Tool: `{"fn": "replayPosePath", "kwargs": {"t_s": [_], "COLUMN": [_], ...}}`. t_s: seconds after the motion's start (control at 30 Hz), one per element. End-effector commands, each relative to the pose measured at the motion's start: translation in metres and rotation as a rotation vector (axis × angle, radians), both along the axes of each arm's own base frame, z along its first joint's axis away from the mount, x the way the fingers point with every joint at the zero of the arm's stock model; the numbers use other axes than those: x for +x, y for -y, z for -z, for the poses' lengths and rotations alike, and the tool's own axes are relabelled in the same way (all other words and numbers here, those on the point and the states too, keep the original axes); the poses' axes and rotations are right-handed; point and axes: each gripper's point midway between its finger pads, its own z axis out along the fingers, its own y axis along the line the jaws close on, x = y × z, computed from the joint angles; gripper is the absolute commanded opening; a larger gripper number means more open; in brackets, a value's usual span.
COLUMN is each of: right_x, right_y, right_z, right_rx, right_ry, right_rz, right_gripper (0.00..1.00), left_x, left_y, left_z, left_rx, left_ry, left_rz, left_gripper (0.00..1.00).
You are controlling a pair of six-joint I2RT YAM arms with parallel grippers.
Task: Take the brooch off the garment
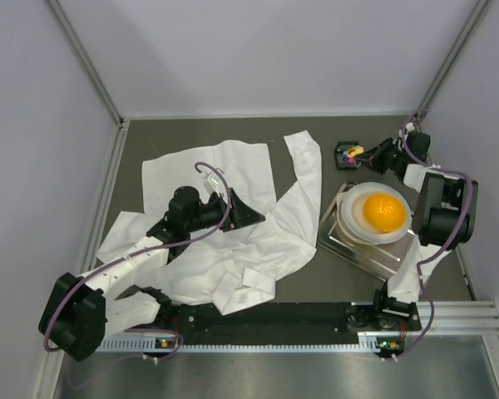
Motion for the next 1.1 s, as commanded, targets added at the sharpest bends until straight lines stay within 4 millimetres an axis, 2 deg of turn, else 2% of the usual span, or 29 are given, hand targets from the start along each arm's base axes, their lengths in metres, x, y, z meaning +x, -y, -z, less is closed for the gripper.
{"fn": "replayPosePath", "kwargs": {"t_s": [0.0,0.43,0.8,1.07], "right_x": [0.014,0.025,0.027,0.032], "right_y": [0.007,0.000,-0.003,-0.010], "right_z": [-0.010,-0.005,0.006,0.017], "right_rx": [-0.024,0.028,0.034,0.036], "right_ry": [0.031,0.008,-0.025,-0.046], "right_rz": [-0.011,-0.076,-0.093,-0.103], "right_gripper": [0.03,0.08,0.10,0.16], "left_x": [0.007,0.007,0.008,0.007], "left_y": [0.007,0.011,0.013,0.013], "left_z": [-0.024,-0.018,-0.015,-0.015], "left_rx": [-0.050,-0.057,-0.062,-0.065], "left_ry": [0.085,0.054,0.043,0.040], "left_rz": [0.026,0.046,0.055,0.059], "left_gripper": [0.84,0.84,0.84,0.84]}}
